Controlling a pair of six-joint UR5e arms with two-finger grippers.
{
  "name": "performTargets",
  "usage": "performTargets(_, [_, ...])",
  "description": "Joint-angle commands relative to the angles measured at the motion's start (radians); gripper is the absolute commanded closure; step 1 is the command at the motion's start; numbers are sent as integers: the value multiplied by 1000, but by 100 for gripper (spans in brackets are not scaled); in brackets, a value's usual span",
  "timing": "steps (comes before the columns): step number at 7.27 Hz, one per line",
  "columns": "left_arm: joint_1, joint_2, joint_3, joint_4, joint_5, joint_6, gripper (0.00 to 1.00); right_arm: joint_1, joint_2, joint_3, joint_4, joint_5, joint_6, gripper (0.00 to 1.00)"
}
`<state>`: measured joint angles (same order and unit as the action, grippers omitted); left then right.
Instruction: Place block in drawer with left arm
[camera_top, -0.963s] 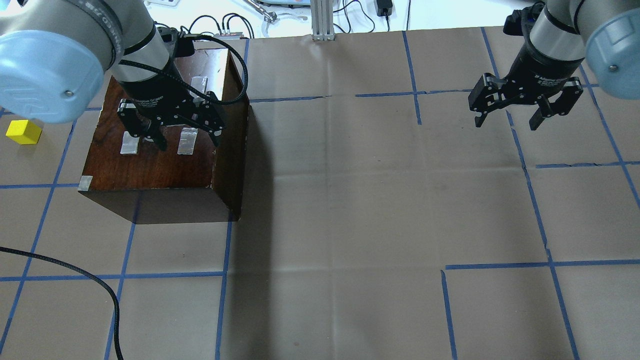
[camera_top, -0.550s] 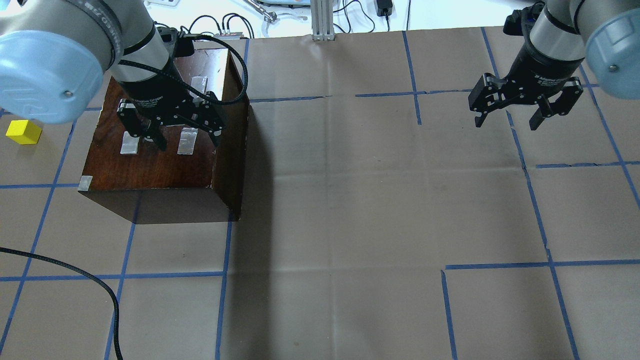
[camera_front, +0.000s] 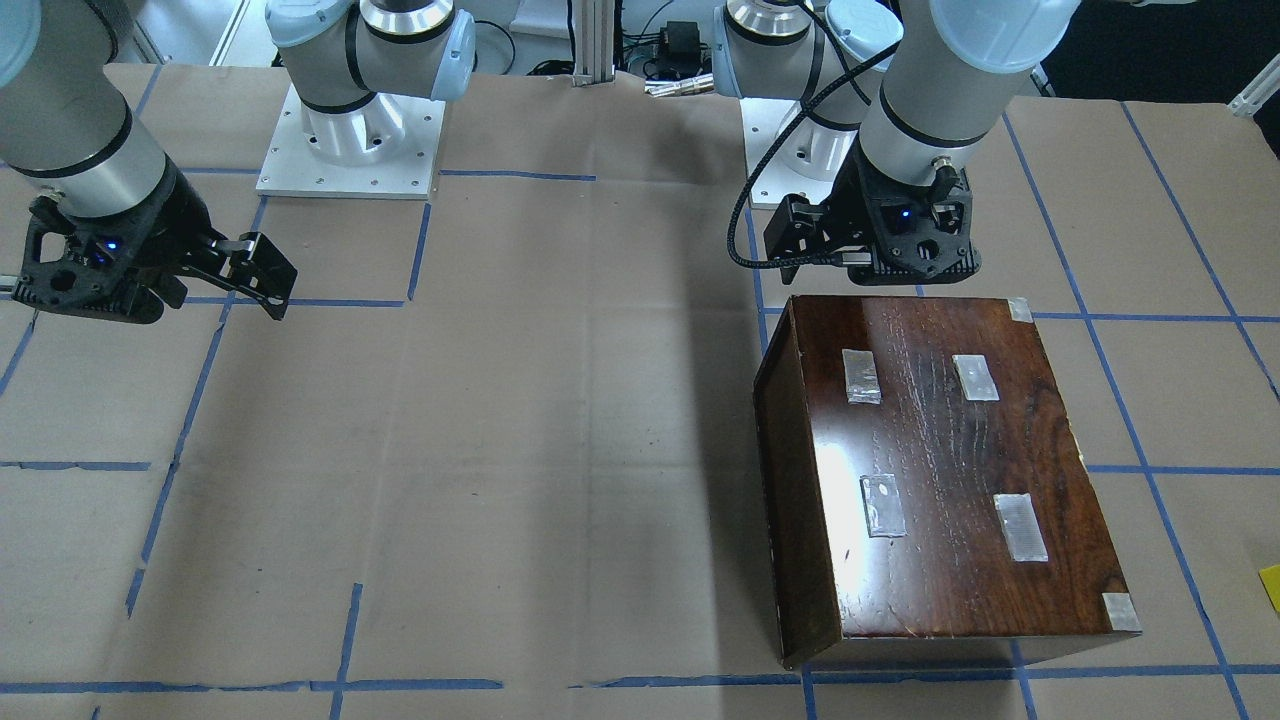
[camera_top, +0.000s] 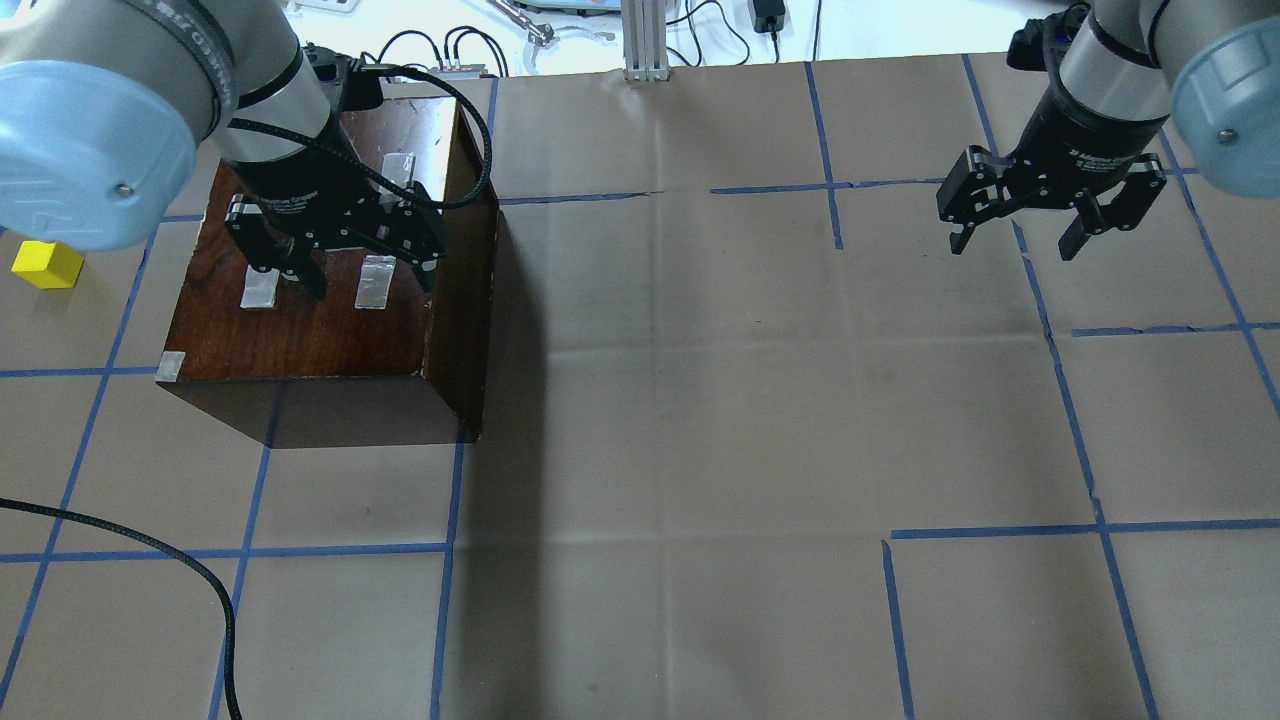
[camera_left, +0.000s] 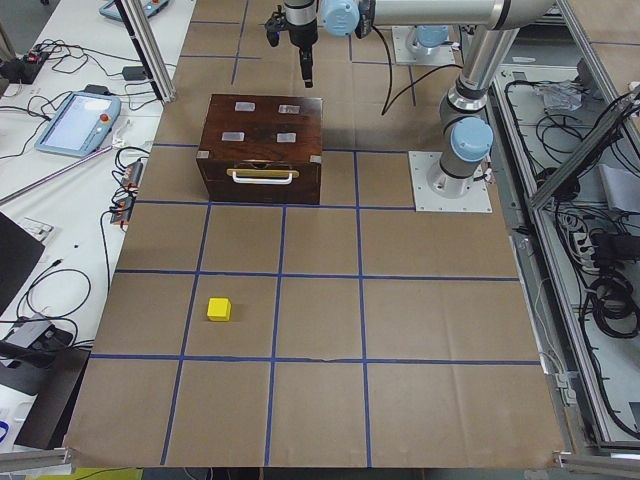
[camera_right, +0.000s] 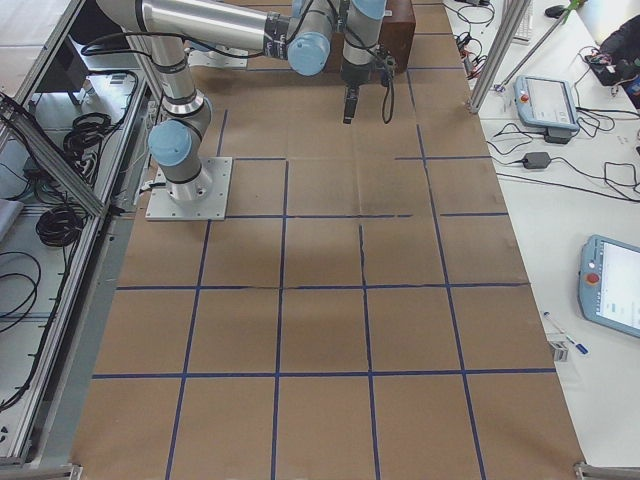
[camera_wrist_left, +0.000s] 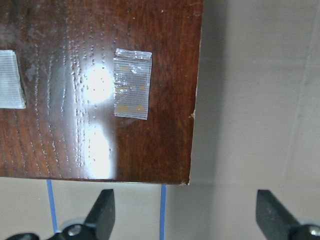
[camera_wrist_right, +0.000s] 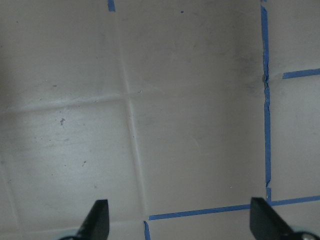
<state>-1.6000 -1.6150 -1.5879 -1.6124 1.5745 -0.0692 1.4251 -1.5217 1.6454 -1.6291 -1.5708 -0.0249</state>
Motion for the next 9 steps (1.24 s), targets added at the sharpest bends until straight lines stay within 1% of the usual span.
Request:
performTargets(1, [0,3,-1,-1,2,2,1,0,0,1,0,0,-1,0])
performTargets(7, [31,-9,0,-1,2,5,1,0,0,1,0,0,-1,0])
performTargets(8, [70,-11,0,-1,2,6,1,0,0,-1,0,0,-1,0])
performTargets(9, [122,-17,12,2,2,52,1,0,0,1,0,0,-1,0])
